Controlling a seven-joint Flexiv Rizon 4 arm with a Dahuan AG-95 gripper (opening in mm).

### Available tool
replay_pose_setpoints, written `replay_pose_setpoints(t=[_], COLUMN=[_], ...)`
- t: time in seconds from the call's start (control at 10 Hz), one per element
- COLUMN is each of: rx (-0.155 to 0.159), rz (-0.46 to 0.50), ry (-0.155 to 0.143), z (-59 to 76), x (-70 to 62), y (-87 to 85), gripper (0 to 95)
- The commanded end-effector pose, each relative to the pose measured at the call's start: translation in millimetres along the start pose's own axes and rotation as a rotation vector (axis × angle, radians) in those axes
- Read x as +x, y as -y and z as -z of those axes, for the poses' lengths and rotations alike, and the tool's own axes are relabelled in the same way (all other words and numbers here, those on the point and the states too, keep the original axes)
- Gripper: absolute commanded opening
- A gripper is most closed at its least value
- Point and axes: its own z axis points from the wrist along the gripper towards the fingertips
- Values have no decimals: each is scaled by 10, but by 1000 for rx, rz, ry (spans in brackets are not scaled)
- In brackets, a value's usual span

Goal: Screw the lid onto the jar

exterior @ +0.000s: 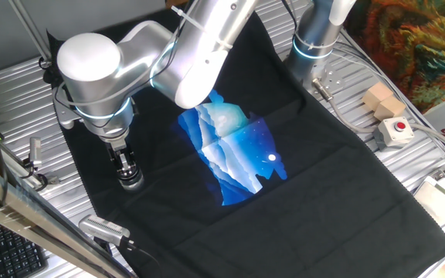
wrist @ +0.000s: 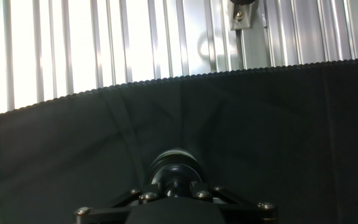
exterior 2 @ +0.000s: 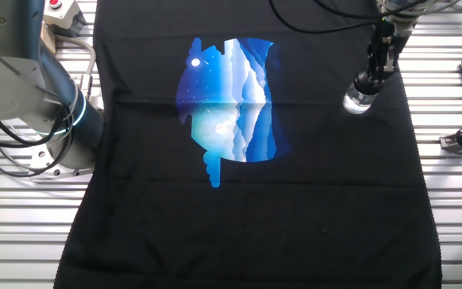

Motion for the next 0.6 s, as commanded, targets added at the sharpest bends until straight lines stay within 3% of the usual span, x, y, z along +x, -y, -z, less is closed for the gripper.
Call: replay_pose_setpoints(t=[0.1,0.3,0.4,0.5,0.6], rx=[-1,-2,-5,-5,-6], rz=[0,1,3,10,15], ry=[1,1,2,4,5], z=[-1,-2,-2,-2,-2], x=[0,1,1,1,2], y=[0,1,1,1,1], gripper=[190,190,380,380,570])
